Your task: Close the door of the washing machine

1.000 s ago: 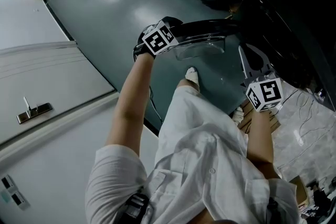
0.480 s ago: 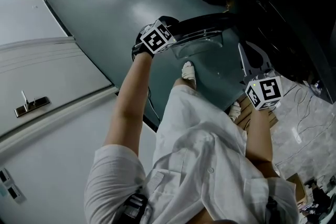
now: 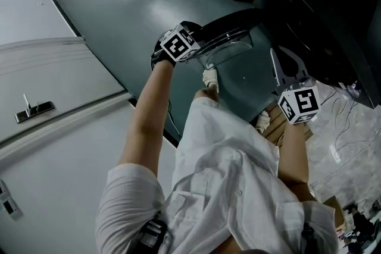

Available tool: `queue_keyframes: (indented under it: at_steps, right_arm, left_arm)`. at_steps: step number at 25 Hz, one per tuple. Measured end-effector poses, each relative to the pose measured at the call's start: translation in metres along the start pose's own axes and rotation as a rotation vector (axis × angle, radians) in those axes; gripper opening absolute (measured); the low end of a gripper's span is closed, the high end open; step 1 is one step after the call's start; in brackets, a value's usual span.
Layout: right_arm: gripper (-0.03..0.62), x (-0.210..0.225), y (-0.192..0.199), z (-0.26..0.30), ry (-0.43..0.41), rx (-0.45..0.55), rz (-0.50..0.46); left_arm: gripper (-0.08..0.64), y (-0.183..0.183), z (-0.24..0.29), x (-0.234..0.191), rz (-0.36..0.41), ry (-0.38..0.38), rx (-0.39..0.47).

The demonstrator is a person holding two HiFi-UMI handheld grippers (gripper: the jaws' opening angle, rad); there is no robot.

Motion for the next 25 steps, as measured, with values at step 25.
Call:
queue_keyframes:
  at_steps: [25]
  right_arm:
    - [0.031, 0.001, 0.002, -0.116, 0.017, -0.016, -0.036]
  left_arm:
    - [0.209, 0.0, 0.018, 0.124, -0.271, 0.003, 0.119]
Point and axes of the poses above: the fingertips, and each gripper's own axes: z forward along the fingers, x to its right, y out of its underside, the point moved 10 cm from there along -z, backward along the fingers, and after that the axes turned 8 degrees about -z, right-handed, at the moved point
